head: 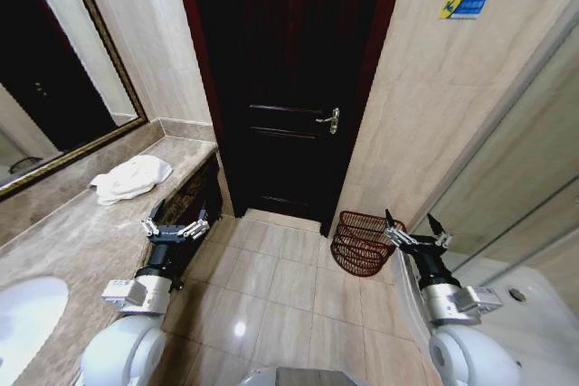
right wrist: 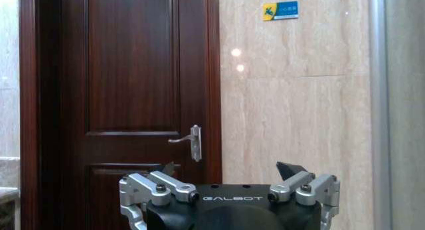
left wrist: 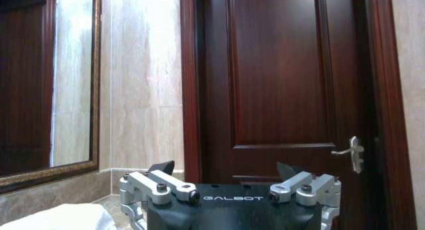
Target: Discard the used towel into the hamper.
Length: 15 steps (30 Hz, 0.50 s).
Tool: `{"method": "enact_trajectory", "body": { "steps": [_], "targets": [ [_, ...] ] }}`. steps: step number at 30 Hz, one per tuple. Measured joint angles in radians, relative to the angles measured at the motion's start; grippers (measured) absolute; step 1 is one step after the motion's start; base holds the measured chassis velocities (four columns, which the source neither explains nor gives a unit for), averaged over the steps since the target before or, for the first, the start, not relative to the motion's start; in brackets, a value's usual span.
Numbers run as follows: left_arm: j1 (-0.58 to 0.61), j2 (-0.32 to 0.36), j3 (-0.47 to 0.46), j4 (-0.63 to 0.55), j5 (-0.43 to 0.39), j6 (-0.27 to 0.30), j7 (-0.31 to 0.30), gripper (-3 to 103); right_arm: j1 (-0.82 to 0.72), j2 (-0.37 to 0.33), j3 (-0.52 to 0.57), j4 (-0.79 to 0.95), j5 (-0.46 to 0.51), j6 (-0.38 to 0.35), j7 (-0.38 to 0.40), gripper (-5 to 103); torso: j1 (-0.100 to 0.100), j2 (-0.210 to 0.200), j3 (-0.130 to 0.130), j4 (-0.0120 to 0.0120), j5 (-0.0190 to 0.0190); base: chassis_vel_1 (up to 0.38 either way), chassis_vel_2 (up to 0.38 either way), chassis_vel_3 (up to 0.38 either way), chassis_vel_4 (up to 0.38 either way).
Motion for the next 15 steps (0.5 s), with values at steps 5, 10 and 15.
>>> {"method": "enact_trajectory", "body": {
  "steps": [5, 10, 15],
  "targets": [
    [0.004, -0.003, -0.001, -0.011, 0.001, 0.015, 0.0, 100, 0.005, 0.001, -0.001, -0.015, 0.002, 0.0, -0.002, 100, 0.0, 0.0, 0.0, -0.0001, 0.0001, -0.107, 0.119, 0.121, -0.109],
    [0.006, -0.002, -0.001, -0.013, 0.002, 0.018, 0.0, 100, -0.006, 0.009, 0.0, -0.018, 0.002, 0.006, -0.008, 100, 0.0, 0.0, 0.0, -0.0002, -0.0002, -0.085, 0.15, 0.153, -0.079],
    [0.01, -0.004, -0.002, -0.013, 0.003, 0.013, 0.003, 100, -0.007, 0.011, 0.001, -0.018, 0.002, 0.009, -0.008, 100, 0.0, 0.0, 0.0, -0.0001, 0.0, -0.05, 0.169, 0.187, -0.06]
  ]
}}
